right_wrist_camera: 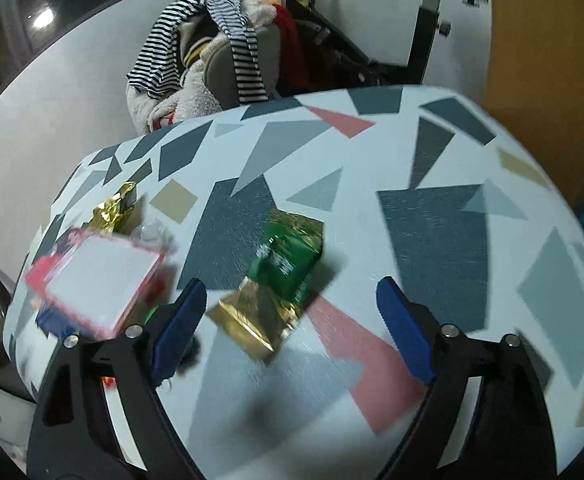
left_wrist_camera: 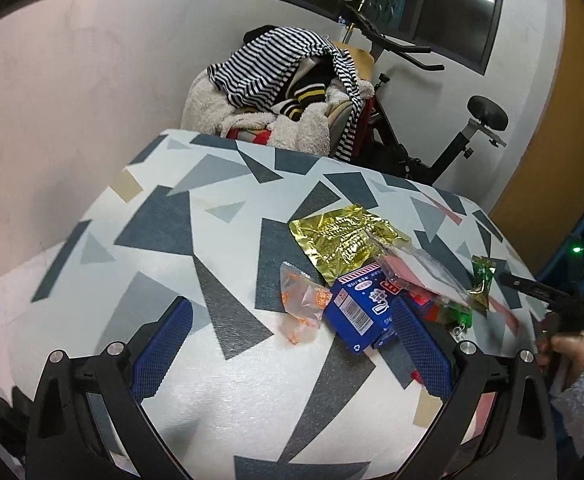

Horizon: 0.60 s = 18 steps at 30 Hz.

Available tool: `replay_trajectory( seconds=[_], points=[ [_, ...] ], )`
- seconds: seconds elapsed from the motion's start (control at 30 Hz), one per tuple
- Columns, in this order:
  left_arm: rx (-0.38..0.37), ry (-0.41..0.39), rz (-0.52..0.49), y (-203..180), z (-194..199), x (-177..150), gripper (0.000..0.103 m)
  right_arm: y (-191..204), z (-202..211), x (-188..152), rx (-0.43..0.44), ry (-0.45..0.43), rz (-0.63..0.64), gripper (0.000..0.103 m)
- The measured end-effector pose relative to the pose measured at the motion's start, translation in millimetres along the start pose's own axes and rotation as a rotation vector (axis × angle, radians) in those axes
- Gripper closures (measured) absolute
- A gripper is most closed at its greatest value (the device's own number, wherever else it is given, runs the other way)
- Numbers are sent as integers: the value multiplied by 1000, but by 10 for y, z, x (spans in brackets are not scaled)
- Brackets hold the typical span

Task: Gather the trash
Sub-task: 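Grasp the clear card package with the left tool while the right grasps the green packet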

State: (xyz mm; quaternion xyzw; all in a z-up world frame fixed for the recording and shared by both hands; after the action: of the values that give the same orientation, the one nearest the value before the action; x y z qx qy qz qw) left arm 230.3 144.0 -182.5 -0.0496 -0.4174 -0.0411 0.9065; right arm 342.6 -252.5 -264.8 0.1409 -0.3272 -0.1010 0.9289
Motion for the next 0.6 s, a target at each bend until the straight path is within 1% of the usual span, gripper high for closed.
replay_trajectory(
  seconds=[0.03,0.1,0.13,0.23,0.27,0.3,0.37,0.4,0.47,0.5,0.6],
  points=[
    [-8,5,6,0,-30,1,6,24,-75,18,-5,7,-3,20],
    [-25,14,8,-31,-85,1,14,68,-216,49,-25,17,-12,25],
    [-33,20,6,-55,-110,-1,16,83,-277,59,-33,23,-19,26],
    [-72,29,13,-138,-175,15,23,102,-415,84,-54,48,-32,37],
    [-87,33,19,-162,-196,21,28,106,-459,72,-54,70,-28,53],
    [-117,39,35,-205,-234,35,32,107,-474,65,-45,84,-27,61],
    [-162,45,71,-251,-286,53,38,120,-413,60,-26,73,-20,66],
    [-203,53,116,-281,-344,73,40,131,-357,60,-18,57,-11,69],
    [-248,65,180,-311,-434,105,42,139,-266,60,1,33,-6,71],
    [-289,75,233,-332,-518,133,44,143,-221,62,11,24,-6,71],
    [-339,96,320,-387,-690,205,46,151,-50,64,39,-7,-4,73]
  ],
)
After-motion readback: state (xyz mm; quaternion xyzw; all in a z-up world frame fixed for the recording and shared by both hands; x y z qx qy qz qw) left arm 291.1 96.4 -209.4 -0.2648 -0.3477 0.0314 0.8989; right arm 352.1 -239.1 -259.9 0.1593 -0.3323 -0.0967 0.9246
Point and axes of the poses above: each gripper's, at about its wrist camera, not at the fingertips, and z roughly against the way its jaws point, y to its left, x to its top, the point moved 5 cm from there along -z, roughly the way its jaws point, and after that the axes turned 11 degrees about -z, right-handed, at the moved point
